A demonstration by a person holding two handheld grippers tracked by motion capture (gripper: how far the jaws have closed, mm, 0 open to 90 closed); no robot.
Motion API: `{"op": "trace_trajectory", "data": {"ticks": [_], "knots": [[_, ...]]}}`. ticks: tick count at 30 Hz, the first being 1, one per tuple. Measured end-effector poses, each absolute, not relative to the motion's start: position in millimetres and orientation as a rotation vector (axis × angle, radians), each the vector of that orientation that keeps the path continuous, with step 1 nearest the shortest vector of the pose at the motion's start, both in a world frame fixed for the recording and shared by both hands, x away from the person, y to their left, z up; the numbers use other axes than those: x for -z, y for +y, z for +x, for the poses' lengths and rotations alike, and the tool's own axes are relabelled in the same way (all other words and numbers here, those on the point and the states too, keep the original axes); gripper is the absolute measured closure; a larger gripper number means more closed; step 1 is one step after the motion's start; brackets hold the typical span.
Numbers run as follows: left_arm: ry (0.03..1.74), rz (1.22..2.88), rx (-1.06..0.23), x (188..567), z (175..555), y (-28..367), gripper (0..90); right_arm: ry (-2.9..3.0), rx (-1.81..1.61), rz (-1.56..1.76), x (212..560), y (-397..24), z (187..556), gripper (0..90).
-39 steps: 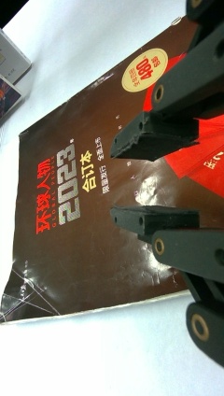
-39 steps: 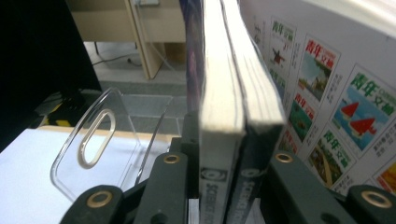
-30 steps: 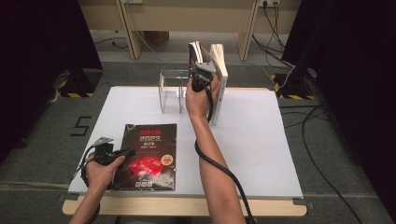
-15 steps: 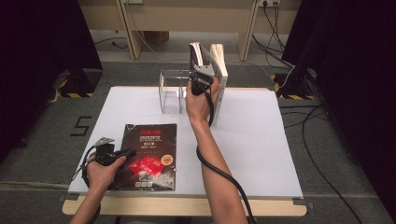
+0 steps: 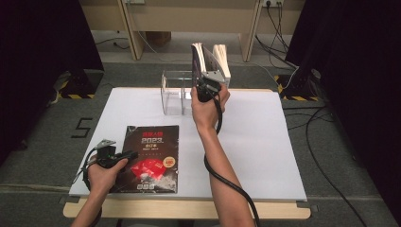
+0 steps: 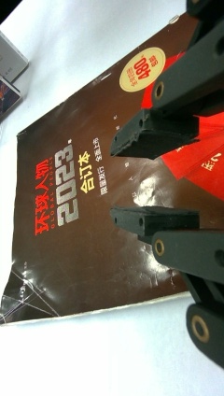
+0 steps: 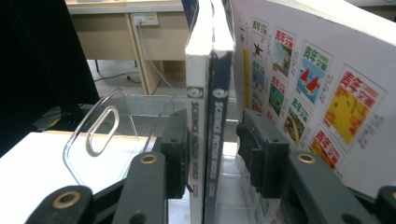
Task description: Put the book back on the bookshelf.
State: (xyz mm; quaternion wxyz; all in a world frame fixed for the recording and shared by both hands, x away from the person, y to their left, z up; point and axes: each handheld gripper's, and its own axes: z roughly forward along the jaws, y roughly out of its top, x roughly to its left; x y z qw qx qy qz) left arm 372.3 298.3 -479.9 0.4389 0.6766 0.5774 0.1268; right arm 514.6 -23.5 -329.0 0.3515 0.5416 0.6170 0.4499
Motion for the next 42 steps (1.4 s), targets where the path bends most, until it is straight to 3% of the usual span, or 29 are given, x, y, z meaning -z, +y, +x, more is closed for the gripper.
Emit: {"op": "trace_trajectory", "data": {"ticks": [42], "knots": [[1.447, 1.679, -0.333, 479, 371, 301, 63.7, 1.764, -1.240, 1.409, 339, -58, 474, 61.8]]}}
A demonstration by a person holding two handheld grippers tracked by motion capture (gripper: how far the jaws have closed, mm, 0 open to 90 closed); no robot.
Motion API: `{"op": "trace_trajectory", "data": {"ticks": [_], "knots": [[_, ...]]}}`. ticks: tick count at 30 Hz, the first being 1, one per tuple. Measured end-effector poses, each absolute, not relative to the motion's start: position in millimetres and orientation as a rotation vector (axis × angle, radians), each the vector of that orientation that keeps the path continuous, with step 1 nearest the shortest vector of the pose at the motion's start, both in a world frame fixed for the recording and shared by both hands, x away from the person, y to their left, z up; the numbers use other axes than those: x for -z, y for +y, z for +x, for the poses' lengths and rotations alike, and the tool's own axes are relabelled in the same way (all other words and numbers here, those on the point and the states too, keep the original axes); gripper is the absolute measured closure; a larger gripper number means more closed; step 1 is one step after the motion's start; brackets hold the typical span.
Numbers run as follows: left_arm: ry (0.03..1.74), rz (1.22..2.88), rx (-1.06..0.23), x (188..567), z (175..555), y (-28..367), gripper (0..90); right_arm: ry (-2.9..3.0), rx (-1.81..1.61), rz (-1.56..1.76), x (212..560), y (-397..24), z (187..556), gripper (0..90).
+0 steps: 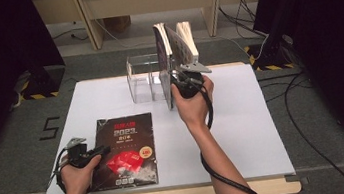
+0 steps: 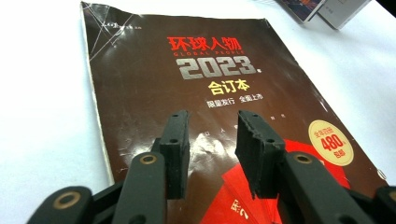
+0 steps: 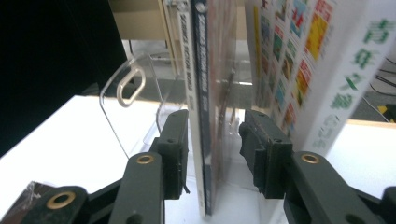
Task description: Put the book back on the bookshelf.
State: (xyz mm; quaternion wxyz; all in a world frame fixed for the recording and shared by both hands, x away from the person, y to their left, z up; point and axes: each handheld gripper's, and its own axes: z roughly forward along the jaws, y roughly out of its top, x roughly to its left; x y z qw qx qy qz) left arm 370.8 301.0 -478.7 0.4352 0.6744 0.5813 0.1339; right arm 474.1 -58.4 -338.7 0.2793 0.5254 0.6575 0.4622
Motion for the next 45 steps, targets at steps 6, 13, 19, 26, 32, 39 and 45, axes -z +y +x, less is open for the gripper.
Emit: {"op": "trace_trajectory", "data": {"ticks": [6, 13, 19, 26, 32, 39, 45], "knots": [[1.451, 1.677, -0.334, 479, 372, 301, 64.7, 1.812, -1.215, 1.407, 343, -66, 468, 62.4], [1.457, 1.684, -0.338, 480, 375, 302, 67.0, 1.872, -1.193, 1.423, 352, -76, 463, 62.6], [1.471, 1.689, -0.353, 478, 379, 305, 71.4, 1.926, -1.160, 1.438, 368, -82, 457, 63.4], [1.517, 1.686, -0.387, 478, 390, 312, 80.3, 2.020, -1.084, 1.487, 390, -91, 453, 63.4], [1.578, 1.708, -0.459, 480, 413, 324, 85.8, 2.051, -1.033, 1.531, 409, -103, 451, 63.1], [1.663, 1.705, -0.492, 490, 444, 335, 89.3, 2.080, -1.001, 1.577, 424, -113, 448, 63.0], [1.672, 1.717, -0.482, 492, 458, 335, 89.4, 2.097, -0.983, 1.613, 432, -120, 448, 62.0]]}}
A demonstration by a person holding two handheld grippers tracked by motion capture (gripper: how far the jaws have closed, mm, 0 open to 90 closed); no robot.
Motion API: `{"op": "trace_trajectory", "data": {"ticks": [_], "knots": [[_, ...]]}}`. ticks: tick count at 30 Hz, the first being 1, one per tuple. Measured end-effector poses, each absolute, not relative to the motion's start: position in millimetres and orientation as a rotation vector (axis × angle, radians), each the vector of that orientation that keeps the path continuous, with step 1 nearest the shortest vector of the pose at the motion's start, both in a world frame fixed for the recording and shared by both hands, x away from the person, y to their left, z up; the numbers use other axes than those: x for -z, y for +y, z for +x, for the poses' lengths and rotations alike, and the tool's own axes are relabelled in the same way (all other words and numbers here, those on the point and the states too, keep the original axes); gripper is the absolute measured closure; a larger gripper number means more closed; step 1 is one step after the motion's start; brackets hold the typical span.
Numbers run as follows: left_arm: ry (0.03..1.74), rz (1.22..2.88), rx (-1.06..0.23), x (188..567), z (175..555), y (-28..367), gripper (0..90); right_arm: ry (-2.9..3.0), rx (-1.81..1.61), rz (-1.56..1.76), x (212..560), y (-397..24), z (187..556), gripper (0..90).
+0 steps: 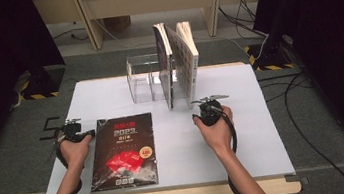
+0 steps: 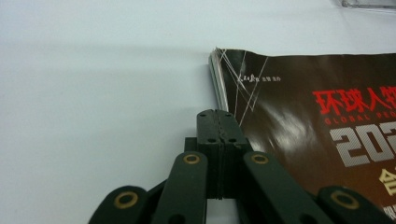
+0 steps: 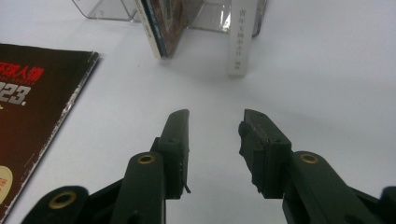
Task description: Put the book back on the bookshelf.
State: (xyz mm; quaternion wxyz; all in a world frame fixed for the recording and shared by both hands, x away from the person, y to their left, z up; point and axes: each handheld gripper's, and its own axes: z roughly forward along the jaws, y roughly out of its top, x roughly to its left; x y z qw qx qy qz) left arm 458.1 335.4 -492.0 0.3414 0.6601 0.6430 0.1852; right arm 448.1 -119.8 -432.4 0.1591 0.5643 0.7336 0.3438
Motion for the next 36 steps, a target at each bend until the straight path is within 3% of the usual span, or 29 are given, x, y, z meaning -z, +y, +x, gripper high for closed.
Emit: {"op": "trace_trajectory", "data": {"ticks": [17, 36], "knots": [[1.601, 1.817, -0.474, 490, 459, 321, 89.7, 2.102, -0.970, 1.638, 440, -125, 448, 61.0], [1.575, 1.862, -0.365, 486, 421, 283, 89.7, 2.129, -0.973, 1.670, 442, -124, 448, 60.3]]}}
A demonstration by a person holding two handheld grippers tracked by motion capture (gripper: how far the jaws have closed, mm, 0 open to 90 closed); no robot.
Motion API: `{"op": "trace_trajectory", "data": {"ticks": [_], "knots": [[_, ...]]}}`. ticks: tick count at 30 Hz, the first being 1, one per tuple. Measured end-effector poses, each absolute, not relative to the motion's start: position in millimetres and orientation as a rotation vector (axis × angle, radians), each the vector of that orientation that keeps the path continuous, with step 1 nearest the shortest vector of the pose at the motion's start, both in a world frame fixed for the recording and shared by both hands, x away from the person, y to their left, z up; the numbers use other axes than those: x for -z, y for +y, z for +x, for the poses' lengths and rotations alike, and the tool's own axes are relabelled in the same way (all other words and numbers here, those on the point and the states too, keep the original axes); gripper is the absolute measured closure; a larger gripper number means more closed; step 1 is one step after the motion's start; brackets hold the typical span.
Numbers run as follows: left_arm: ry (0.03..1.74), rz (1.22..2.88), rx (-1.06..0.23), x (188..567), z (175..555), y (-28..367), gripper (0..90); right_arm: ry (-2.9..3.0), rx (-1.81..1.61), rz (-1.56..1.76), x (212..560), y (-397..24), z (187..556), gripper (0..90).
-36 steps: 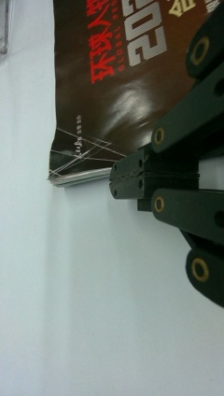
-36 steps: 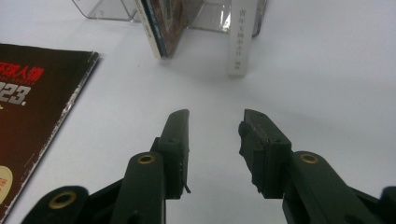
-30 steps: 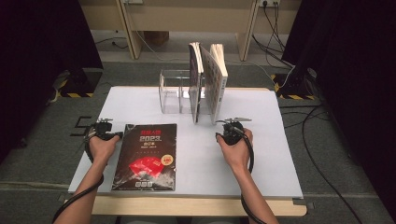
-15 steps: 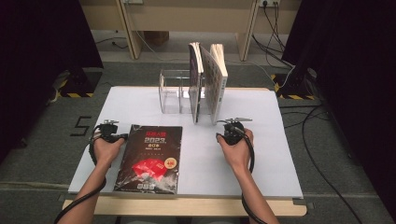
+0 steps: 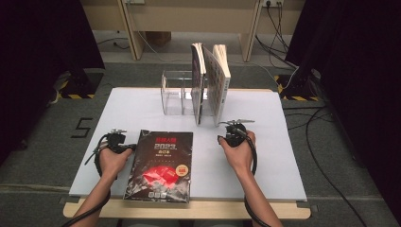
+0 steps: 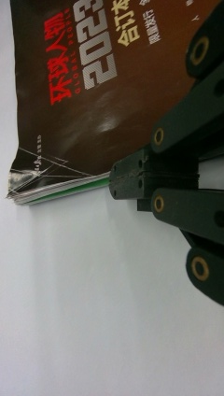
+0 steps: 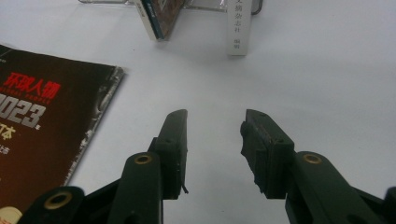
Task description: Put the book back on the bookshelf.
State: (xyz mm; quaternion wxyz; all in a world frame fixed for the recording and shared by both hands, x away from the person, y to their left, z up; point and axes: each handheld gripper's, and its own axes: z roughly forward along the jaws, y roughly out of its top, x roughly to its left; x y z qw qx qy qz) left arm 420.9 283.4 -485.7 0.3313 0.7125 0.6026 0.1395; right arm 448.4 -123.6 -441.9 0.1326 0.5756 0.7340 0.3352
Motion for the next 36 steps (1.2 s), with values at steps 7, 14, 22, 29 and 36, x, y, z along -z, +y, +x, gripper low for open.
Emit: {"op": "trace_trajectory", "data": {"ticks": [7, 14, 22, 29, 36], "knots": [[1.533, 1.906, -0.337, 484, 406, 262, 89.6, 2.165, -0.971, 1.680, 447, -118, 449, 59.9], [1.477, 1.953, -0.293, 483, 400, 241, 89.5, 2.208, -0.960, 1.671, 451, -106, 454, 59.3], [1.420, 1.985, -0.225, 483, 390, 225, 89.4, 2.256, -0.926, 1.699, 462, -96, 464, 58.7], [1.380, 2.003, -0.177, 481, 382, 219, 89.2, 2.270, -0.895, 1.744, 468, -100, 469, 57.8], [1.356, 1.960, -0.186, 472, 379, 226, 81.9, 2.275, -0.897, 1.762, 470, -102, 473, 57.3]]}}
